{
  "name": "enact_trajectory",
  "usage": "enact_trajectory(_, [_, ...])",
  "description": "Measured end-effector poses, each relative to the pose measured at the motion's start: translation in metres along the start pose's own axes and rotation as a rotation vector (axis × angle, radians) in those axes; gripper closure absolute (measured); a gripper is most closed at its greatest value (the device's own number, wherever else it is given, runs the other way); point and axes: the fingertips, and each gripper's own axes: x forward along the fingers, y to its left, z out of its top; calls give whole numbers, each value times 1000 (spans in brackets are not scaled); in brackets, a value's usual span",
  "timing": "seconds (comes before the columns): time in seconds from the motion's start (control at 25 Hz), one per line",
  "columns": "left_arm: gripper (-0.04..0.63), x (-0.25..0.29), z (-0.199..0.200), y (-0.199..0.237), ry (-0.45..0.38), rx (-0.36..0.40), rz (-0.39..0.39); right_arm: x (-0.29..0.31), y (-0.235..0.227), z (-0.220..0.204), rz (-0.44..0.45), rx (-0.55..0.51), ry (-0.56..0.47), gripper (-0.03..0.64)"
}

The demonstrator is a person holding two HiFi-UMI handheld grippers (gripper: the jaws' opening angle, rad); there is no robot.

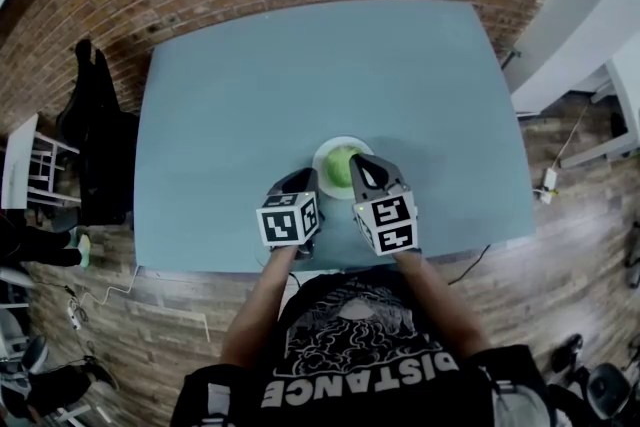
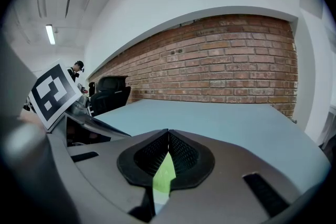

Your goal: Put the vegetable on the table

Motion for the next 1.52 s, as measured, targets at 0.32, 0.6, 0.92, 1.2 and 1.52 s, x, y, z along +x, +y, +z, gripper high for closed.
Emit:
enact_trajectory(0.32, [594, -26, 24, -19, -116, 27, -77, -8, 19, 15, 6, -2, -40, 607])
enact_trajectory(0.6, [594, -48, 36, -34, -177, 64, -148, -20, 36, 30, 2, 2, -76, 607])
enact_trajectory(0.92, [594, -67, 40, -46, -225, 124, -193, -32, 53, 36, -2, 22, -110, 607])
enact_trajectory(1.2, [594, -80, 43, -50, -247, 141, -221, -39, 65, 36, -1, 26, -120, 607])
enact_trajectory(1.52, [594, -84, 42, -47, -250, 158, -226, -39, 73, 36, -11, 22, -132, 608])
